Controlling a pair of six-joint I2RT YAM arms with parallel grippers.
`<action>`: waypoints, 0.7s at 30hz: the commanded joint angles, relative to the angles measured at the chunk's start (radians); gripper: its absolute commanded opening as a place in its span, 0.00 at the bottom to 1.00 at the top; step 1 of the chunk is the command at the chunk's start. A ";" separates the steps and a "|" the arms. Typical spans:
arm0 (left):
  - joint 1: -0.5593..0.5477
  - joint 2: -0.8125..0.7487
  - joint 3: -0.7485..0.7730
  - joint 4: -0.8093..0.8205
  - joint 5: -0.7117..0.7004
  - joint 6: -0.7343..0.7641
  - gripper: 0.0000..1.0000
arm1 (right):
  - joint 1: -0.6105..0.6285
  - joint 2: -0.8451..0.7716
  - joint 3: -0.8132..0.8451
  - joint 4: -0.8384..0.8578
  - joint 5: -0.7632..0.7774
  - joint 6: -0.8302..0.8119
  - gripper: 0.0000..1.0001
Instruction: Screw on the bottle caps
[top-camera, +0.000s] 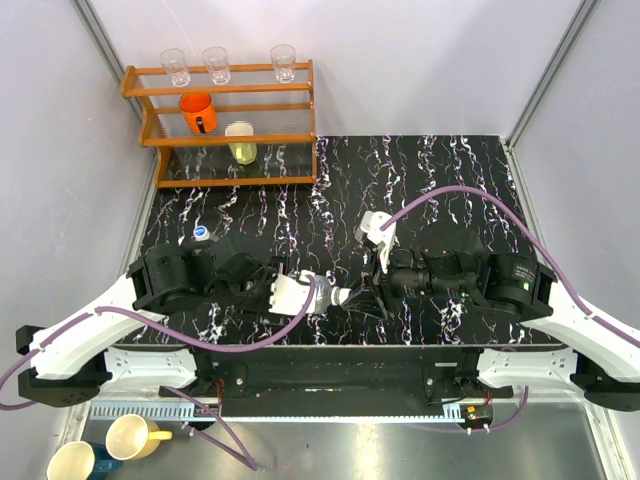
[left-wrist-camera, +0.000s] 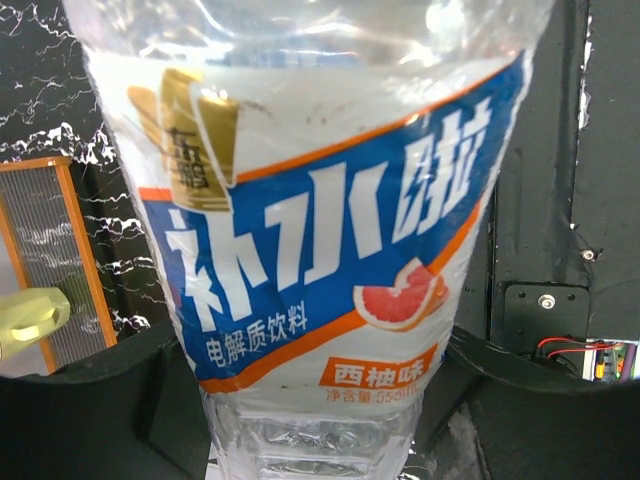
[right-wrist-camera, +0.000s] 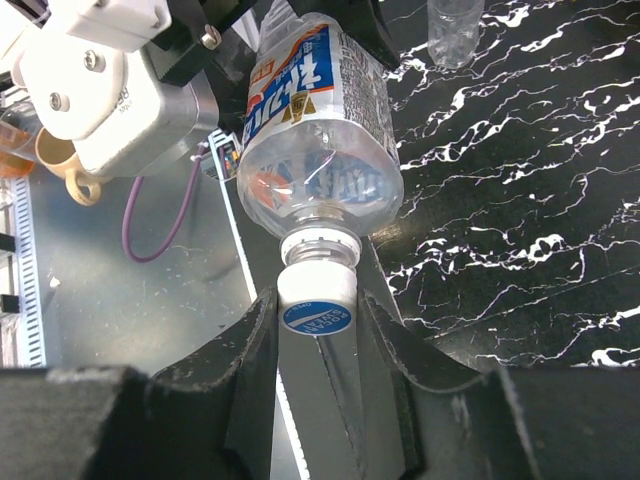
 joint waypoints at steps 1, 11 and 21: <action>0.014 0.008 0.019 0.146 -0.109 -0.086 0.51 | 0.016 0.005 -0.001 0.051 -0.014 0.006 0.14; 0.041 0.021 0.027 0.177 -0.100 -0.186 0.52 | 0.022 -0.018 -0.062 0.183 0.072 0.006 0.13; 0.041 0.005 0.036 0.166 -0.025 -0.127 0.52 | 0.022 0.022 -0.062 0.227 -0.052 0.029 0.12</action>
